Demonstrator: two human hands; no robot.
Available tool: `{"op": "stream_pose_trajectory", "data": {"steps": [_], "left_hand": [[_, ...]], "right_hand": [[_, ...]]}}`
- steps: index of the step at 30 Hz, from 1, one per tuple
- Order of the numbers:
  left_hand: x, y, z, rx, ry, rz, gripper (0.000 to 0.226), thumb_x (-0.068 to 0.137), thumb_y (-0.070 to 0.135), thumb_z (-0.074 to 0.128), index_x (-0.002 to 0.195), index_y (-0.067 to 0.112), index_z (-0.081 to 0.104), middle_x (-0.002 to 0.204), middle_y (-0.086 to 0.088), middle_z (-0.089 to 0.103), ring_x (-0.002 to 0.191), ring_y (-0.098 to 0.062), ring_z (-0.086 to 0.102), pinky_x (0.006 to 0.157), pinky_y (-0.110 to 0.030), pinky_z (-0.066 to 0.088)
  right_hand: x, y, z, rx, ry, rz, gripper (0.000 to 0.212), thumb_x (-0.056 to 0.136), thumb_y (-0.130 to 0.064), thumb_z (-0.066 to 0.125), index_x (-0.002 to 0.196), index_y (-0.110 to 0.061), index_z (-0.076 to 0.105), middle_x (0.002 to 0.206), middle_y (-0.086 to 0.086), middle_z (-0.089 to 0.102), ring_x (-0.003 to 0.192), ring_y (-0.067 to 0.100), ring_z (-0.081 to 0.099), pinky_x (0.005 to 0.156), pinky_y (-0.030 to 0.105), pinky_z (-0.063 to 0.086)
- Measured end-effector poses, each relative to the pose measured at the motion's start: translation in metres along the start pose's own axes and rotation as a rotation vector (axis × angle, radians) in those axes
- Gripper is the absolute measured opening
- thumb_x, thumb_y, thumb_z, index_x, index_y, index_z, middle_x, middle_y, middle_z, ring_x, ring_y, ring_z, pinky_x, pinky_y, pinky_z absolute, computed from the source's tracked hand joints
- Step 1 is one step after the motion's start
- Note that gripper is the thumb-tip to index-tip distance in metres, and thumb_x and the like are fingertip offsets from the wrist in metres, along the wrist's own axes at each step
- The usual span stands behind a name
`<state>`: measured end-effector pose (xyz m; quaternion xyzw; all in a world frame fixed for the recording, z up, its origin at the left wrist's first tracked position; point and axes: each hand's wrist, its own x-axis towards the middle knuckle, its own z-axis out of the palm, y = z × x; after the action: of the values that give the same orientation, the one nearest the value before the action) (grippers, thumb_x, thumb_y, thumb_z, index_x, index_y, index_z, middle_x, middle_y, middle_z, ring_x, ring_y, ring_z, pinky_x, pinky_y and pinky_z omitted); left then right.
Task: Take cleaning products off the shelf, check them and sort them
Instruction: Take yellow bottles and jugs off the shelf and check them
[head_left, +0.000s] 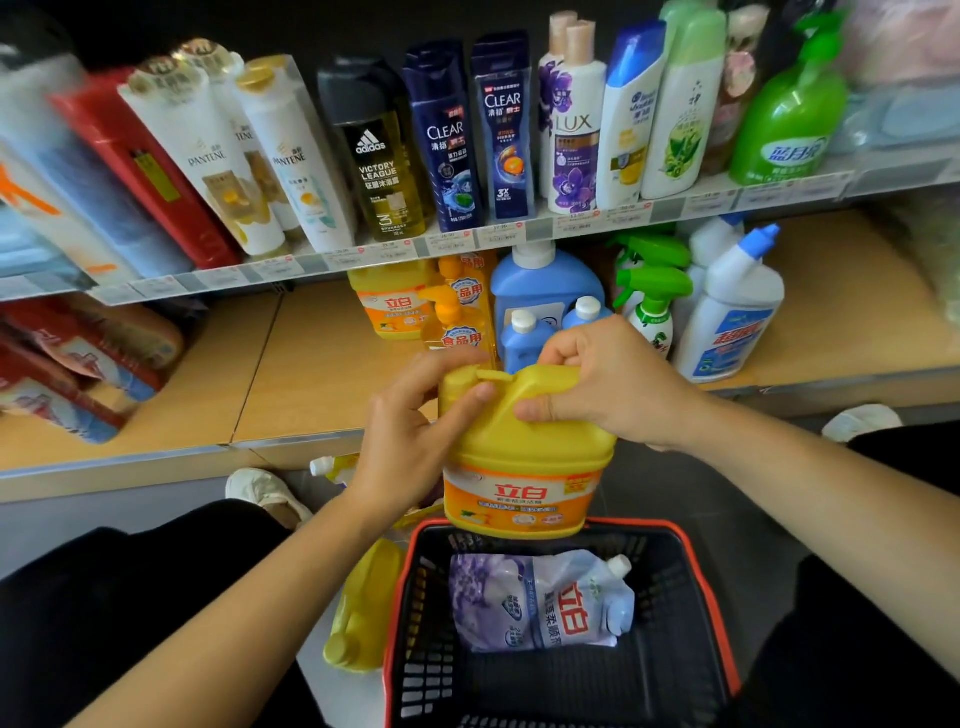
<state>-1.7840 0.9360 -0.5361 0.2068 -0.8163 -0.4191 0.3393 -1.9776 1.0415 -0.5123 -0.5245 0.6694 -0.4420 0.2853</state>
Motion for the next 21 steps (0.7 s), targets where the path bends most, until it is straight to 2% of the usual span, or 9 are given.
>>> {"op": "stream_pose_trajectory", "data": {"steps": [2, 5, 10, 14, 18, 21], "left_hand": [[0.002, 0.0, -0.005, 0.008, -0.096, 0.016, 0.019, 0.095, 0.034, 0.064, 0.11, 0.026, 0.07, 0.111, 0.004, 0.071, 0.108, -0.019, 0.066, 0.088, -0.043, 0.055], [0.0, 0.0, -0.006, -0.043, -0.157, -0.058, 0.017, 0.094, 0.027, 0.067, 0.106, 0.016, 0.074, 0.106, 0.001, 0.073, 0.104, -0.018, 0.067, 0.088, -0.04, 0.055], [-0.001, 0.007, -0.001, -0.103, -0.154, -0.1, 0.007, 0.091, 0.024, 0.069, 0.097, 0.02, 0.072, 0.098, 0.002, 0.074, 0.093, -0.013, 0.067, 0.077, -0.03, 0.054], [-0.002, 0.01, 0.003, -0.072, -0.123, -0.113, 0.002, 0.09, 0.024, 0.068, 0.088, 0.025, 0.068, 0.088, 0.008, 0.07, 0.082, -0.002, 0.061, 0.072, -0.019, 0.046], [-0.001, 0.01, -0.002, -0.111, -0.189, -0.11, 0.004, 0.097, 0.02, 0.066, 0.097, 0.018, 0.069, 0.097, 0.003, 0.071, 0.091, -0.005, 0.063, 0.078, -0.02, 0.048], [-0.001, 0.01, -0.006, -0.145, -0.234, -0.139, 0.012, 0.098, 0.02, 0.062, 0.105, 0.015, 0.07, 0.107, 0.001, 0.072, 0.103, -0.012, 0.065, 0.087, -0.033, 0.053]], "right_hand": [[-0.001, 0.0, 0.002, -0.044, -0.037, -0.002, 0.031, 0.065, -0.037, 0.092, 0.069, -0.018, 0.067, 0.066, 0.014, 0.061, 0.06, 0.01, 0.051, 0.055, 0.036, 0.041], [-0.003, 0.001, 0.004, -0.084, -0.064, -0.003, 0.03, 0.065, -0.039, 0.091, 0.068, -0.023, 0.066, 0.06, -0.007, 0.053, 0.055, 0.002, 0.045, 0.051, 0.021, 0.035], [-0.004, -0.002, 0.006, -0.138, -0.069, -0.046, 0.033, 0.066, -0.038, 0.091, 0.074, -0.015, 0.068, 0.064, 0.0, 0.051, 0.056, 0.002, 0.043, 0.051, 0.016, 0.034], [-0.005, -0.005, 0.009, -0.173, -0.061, -0.07, 0.03, 0.066, -0.035, 0.091, 0.071, -0.019, 0.066, 0.059, -0.009, 0.049, 0.055, -0.004, 0.046, 0.053, 0.011, 0.036], [-0.003, -0.004, 0.007, -0.158, -0.062, -0.068, 0.032, 0.066, -0.035, 0.091, 0.073, -0.015, 0.068, 0.061, -0.006, 0.049, 0.056, 0.001, 0.045, 0.052, 0.013, 0.034], [-0.001, -0.001, 0.006, -0.149, -0.077, -0.068, 0.035, 0.066, -0.037, 0.091, 0.076, -0.011, 0.069, 0.064, 0.003, 0.05, 0.056, 0.004, 0.04, 0.051, 0.02, 0.033]]}}
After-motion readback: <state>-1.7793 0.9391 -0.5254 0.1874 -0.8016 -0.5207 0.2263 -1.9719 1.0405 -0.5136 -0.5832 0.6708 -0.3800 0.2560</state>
